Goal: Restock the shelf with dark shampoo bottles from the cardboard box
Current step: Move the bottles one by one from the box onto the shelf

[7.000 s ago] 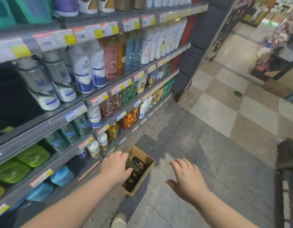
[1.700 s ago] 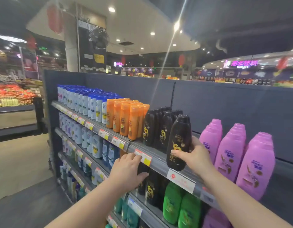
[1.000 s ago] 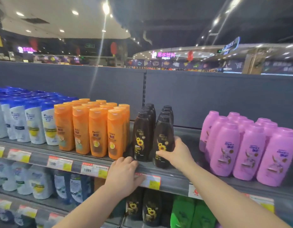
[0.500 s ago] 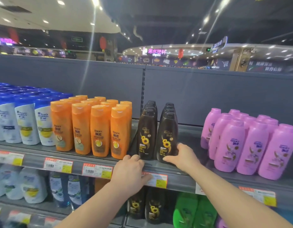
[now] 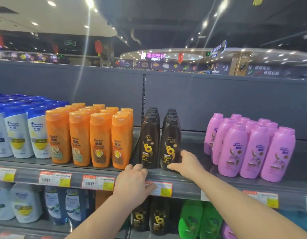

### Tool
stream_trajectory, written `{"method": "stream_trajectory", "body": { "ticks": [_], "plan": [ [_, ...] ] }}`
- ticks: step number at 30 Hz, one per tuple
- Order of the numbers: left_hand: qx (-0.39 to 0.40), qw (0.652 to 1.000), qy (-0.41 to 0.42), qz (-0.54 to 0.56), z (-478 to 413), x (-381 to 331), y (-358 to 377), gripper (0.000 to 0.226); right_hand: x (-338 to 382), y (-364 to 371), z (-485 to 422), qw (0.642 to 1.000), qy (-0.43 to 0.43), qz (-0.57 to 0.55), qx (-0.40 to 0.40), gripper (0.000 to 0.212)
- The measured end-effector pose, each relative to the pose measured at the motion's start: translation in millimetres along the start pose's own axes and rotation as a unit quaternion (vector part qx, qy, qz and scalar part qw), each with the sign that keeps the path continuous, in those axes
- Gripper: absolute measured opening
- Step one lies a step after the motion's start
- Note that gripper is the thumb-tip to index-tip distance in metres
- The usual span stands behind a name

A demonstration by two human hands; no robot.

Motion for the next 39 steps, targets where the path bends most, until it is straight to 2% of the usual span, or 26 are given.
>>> {"method": "stream_trajectory", "body": {
  "ticks": [11,19,22,25,30,35,39],
  "plan": [
    [-0.018,1.000,-0.013,0.008,0,1,3,0.053,3,-13,5,1.000,-0.002,0.011,0.016,0.056],
    [-0.051,0.997,-0.029,0.041,11,-6,2,0.058,-5,-54,60,0.991,-0.060,0.115,-0.023,0.055],
    [-0.070,0.995,0.023,0.073,27,-38,-5,0.055,-12,-76,93,0.972,-0.092,0.215,-0.035,0.056],
    [-0.057,0.988,0.094,0.107,49,-91,-6,0.053,-29,-101,137,0.957,-0.088,0.275,-0.033,0.057],
    [0.011,0.972,0.199,0.124,102,-218,14,0.060,-90,-170,250,0.943,-0.005,0.329,-0.044,0.058],
    [0.113,0.945,0.282,0.120,192,-364,49,0.063,-163,-263,425,0.924,0.154,0.342,-0.066,0.058],
    [0.199,0.907,0.350,0.124,290,-465,73,0.061,-204,-314,581,0.885,0.290,0.356,-0.078,0.061]
  ]
}}
Point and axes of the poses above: each hand's wrist, its own z-axis away from the middle knuckle, its own y-axis out of the palm, x = y × z, the point moved 4 cm from there along -z, towards the middle knuckle, and after that the axes turned 12 degrees about -y, right-handed, at the moved point
